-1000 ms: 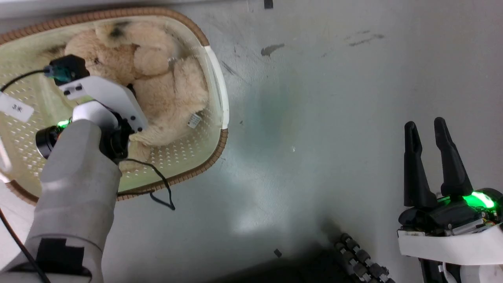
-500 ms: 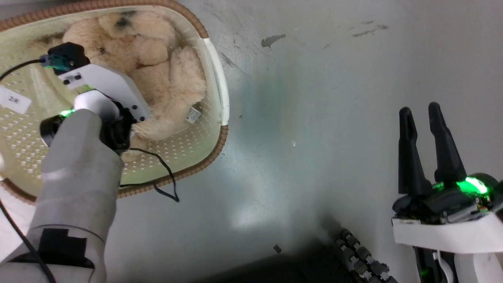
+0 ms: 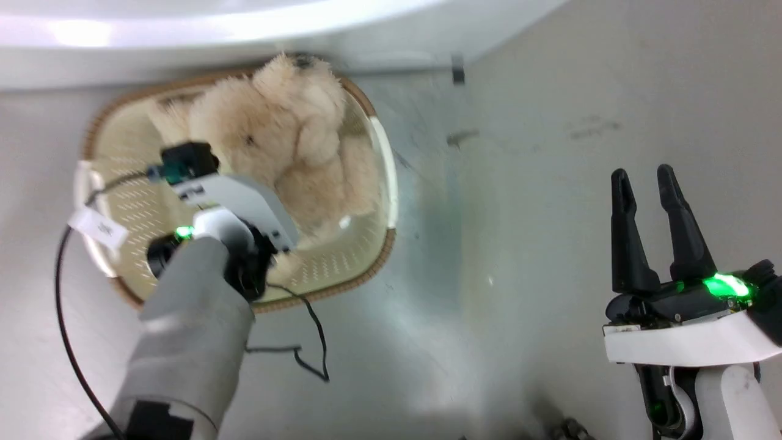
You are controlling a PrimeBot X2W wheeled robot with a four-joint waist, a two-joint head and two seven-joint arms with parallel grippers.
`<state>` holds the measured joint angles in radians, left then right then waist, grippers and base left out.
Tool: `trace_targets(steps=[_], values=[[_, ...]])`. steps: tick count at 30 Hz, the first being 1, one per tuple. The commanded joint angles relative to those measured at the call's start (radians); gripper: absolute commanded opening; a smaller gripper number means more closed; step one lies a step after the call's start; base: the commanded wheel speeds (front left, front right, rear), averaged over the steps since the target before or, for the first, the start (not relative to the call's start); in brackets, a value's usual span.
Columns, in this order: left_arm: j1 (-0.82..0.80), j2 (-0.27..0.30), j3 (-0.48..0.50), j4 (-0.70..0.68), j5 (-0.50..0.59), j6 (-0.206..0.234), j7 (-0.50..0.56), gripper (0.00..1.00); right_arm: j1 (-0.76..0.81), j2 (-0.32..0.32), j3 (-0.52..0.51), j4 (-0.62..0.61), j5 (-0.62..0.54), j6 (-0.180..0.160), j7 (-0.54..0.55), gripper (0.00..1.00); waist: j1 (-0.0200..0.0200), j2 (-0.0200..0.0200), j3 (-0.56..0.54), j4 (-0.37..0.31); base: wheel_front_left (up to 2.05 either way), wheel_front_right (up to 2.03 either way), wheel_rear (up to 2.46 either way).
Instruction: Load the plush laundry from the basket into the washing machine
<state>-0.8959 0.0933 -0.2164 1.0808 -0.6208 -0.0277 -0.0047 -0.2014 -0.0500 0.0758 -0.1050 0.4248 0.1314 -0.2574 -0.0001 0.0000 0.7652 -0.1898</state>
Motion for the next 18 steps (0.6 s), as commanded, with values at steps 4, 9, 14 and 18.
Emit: trace_targets(steps=[4, 9, 14, 18], values=[[0.061, -0.018, -0.020, -0.004, -0.005, -0.034, -0.059, 0.00, -0.006, 0.000, -0.012, 0.035, -0.020, -0.001, -0.004, 1.00, 0.0001, 0.0000, -0.144, 0.070, 0.00, 0.00, 0.00], [0.142, -0.031, -0.031, -0.022, -0.023, -0.060, -0.130, 0.00, 0.022, 0.000, -0.020, 0.075, -0.033, -0.001, -0.004, 1.00, 0.0001, 0.0000, -0.251, 0.101, 0.00, 0.00, 0.00], [0.219, -0.037, -0.059, -0.067, -0.022, -0.073, -0.197, 0.00, 0.068, 0.000, -0.033, 0.108, -0.041, -0.001, -0.004, 1.00, 0.0001, 0.0000, -0.358, 0.132, 0.00, 0.00, 0.00], [0.277, -0.040, -0.078, -0.134, -0.010, -0.070, -0.235, 0.00, 0.108, 0.000, -0.041, 0.126, -0.047, -0.001, -0.004, 1.00, 0.0001, 0.0000, -0.431, 0.151, 0.00, 0.00, 0.00]])
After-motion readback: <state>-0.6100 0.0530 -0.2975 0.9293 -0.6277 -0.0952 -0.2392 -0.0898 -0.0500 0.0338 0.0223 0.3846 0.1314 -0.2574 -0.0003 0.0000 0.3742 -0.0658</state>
